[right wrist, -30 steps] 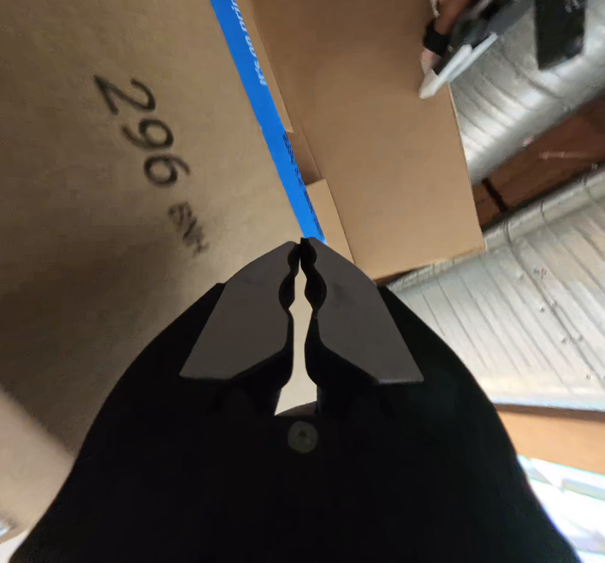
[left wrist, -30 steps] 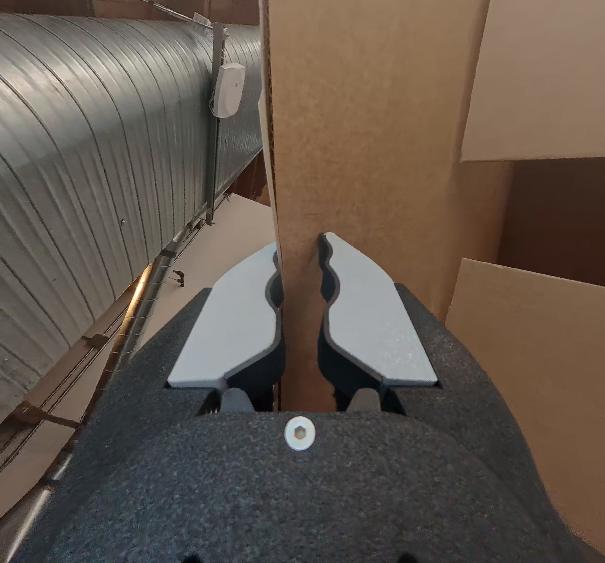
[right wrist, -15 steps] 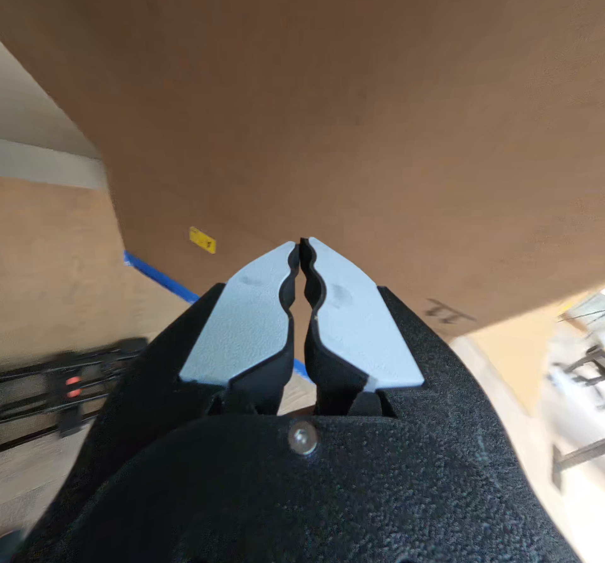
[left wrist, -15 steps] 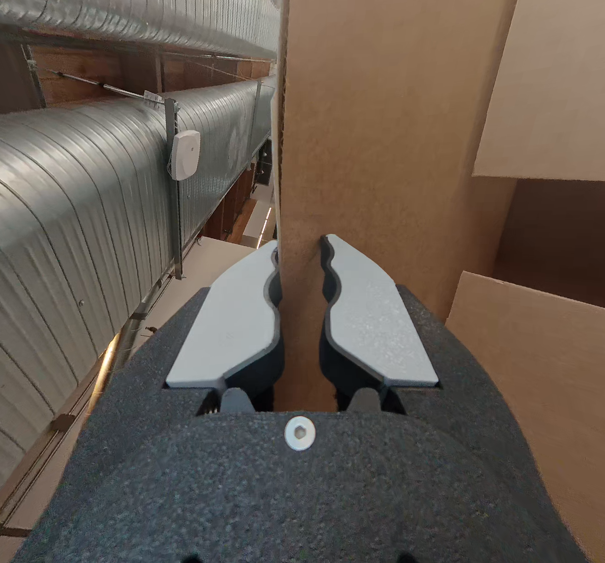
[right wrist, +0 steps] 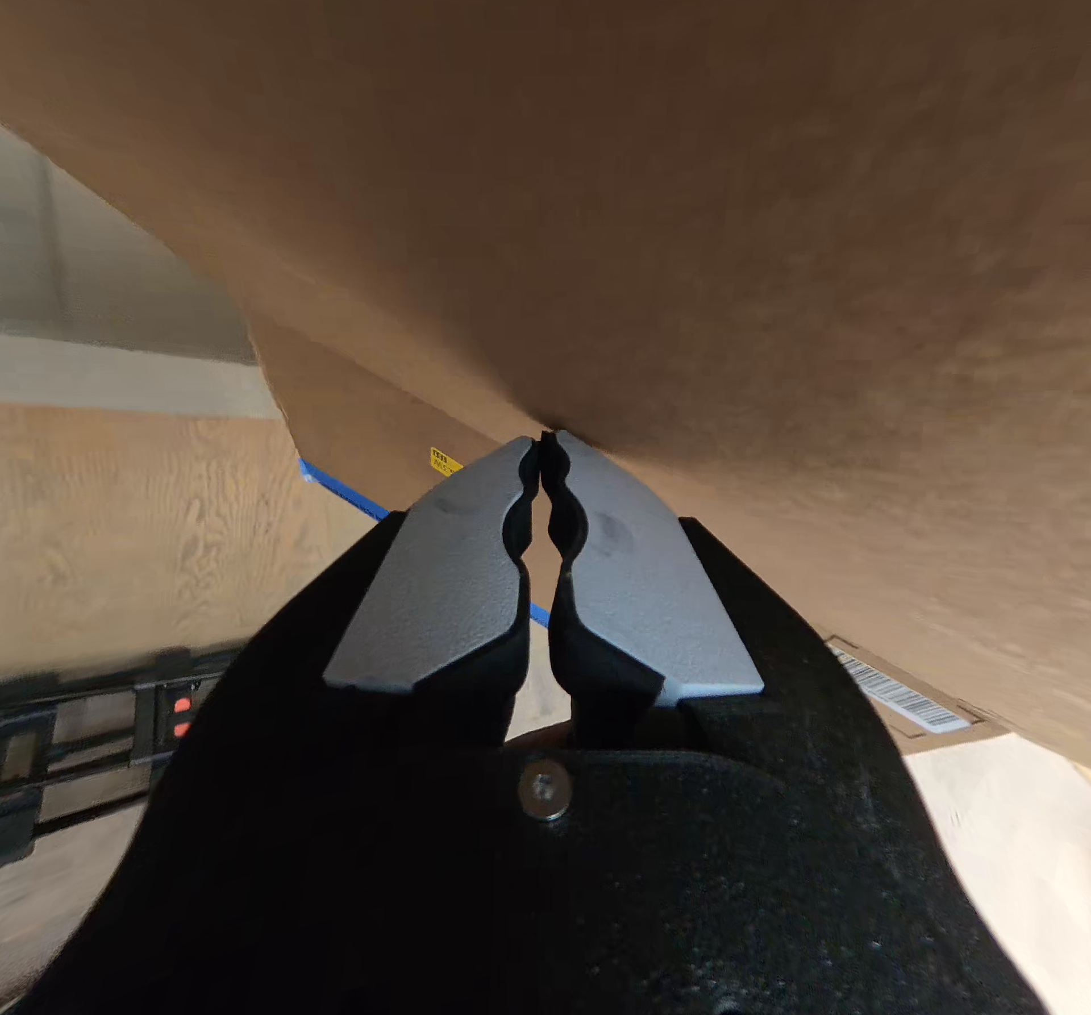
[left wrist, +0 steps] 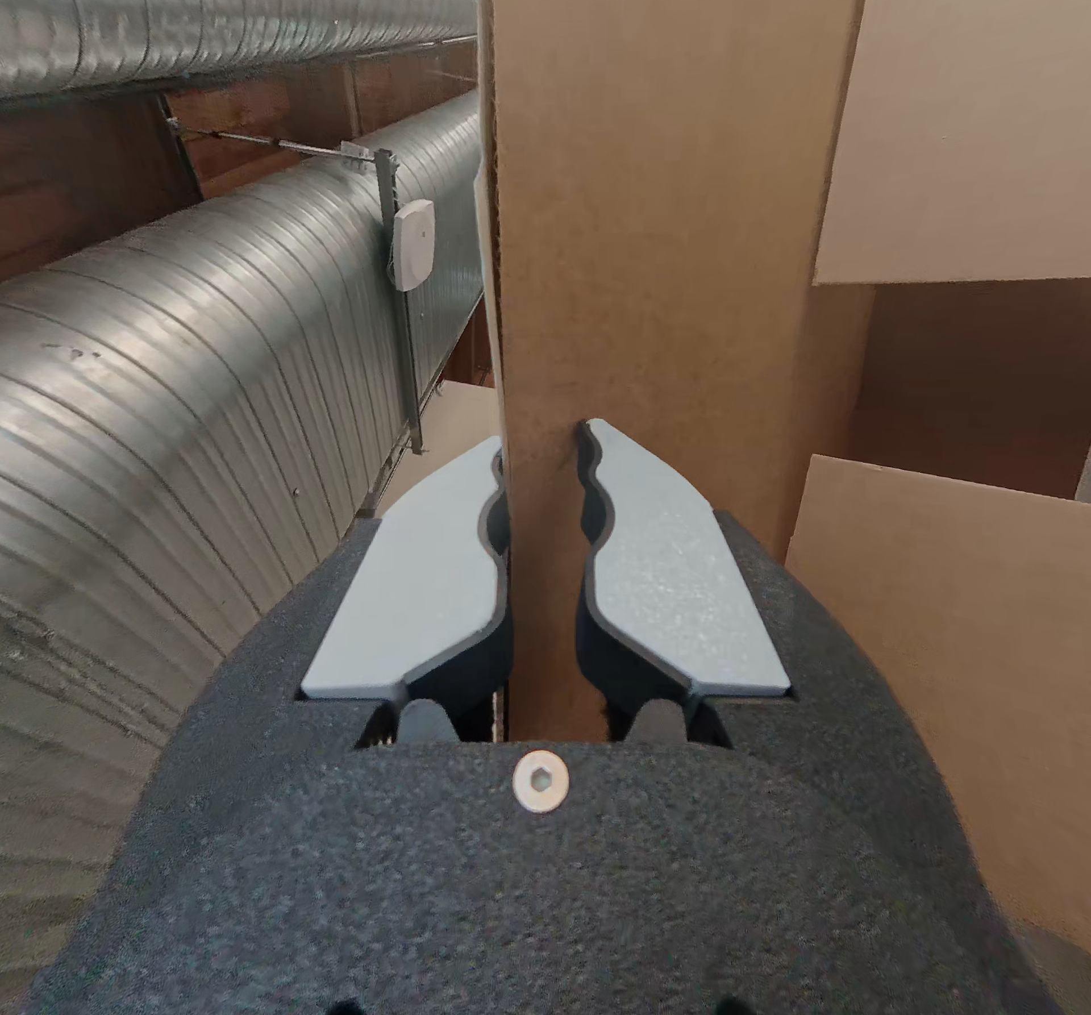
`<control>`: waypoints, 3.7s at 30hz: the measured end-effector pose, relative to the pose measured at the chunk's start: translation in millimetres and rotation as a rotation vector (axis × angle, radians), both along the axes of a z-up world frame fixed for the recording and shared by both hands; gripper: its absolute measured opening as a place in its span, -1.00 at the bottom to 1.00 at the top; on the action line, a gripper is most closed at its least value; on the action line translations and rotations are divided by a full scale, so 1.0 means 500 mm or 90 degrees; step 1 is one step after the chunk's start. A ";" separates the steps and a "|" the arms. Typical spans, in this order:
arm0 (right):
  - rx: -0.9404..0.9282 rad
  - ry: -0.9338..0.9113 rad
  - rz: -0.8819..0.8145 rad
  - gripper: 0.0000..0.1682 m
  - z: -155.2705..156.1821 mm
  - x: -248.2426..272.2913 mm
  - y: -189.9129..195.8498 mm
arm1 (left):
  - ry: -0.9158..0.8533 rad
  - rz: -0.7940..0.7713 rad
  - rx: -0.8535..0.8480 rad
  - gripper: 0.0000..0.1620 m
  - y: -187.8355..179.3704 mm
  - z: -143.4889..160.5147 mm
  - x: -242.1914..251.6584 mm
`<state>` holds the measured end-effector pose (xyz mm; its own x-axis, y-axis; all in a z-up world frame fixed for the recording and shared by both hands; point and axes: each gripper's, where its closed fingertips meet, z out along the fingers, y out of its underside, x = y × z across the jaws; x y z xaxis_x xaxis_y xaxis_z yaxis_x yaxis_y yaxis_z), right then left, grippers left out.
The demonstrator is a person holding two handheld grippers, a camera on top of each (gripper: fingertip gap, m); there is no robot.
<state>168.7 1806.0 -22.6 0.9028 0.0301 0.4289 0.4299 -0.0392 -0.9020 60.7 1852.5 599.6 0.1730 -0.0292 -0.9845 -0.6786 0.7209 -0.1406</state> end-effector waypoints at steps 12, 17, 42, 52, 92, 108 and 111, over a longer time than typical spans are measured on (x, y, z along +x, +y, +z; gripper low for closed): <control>0.050 0.075 0.079 -1.00 0.117 -0.171 0.278 | -0.074 0.128 0.093 -0.77 0.097 0.034 -0.349; 0.035 0.069 0.063 -1.00 0.166 -0.236 0.398 | -0.097 0.214 0.104 -0.78 0.192 0.057 -0.473; 0.013 0.060 0.286 -1.00 0.369 -0.581 0.657 | -0.042 0.386 0.218 -0.94 0.224 0.007 -0.626; -0.432 0.141 0.244 -1.00 -0.280 -0.476 0.561 | 0.162 0.325 -0.035 -0.93 0.354 -0.443 -0.473; -0.331 0.103 0.686 -0.35 -0.011 -0.728 0.490 | 0.197 0.287 -0.288 -0.93 0.258 -0.620 -0.234; -0.157 -0.243 0.715 -0.48 -0.050 -0.915 0.161 | 0.216 0.340 -0.197 -0.93 0.368 -0.686 -0.170; -0.176 -0.168 0.748 -0.52 -0.048 -0.908 0.164 | 0.223 0.343 -0.183 -0.93 0.368 -0.691 -0.179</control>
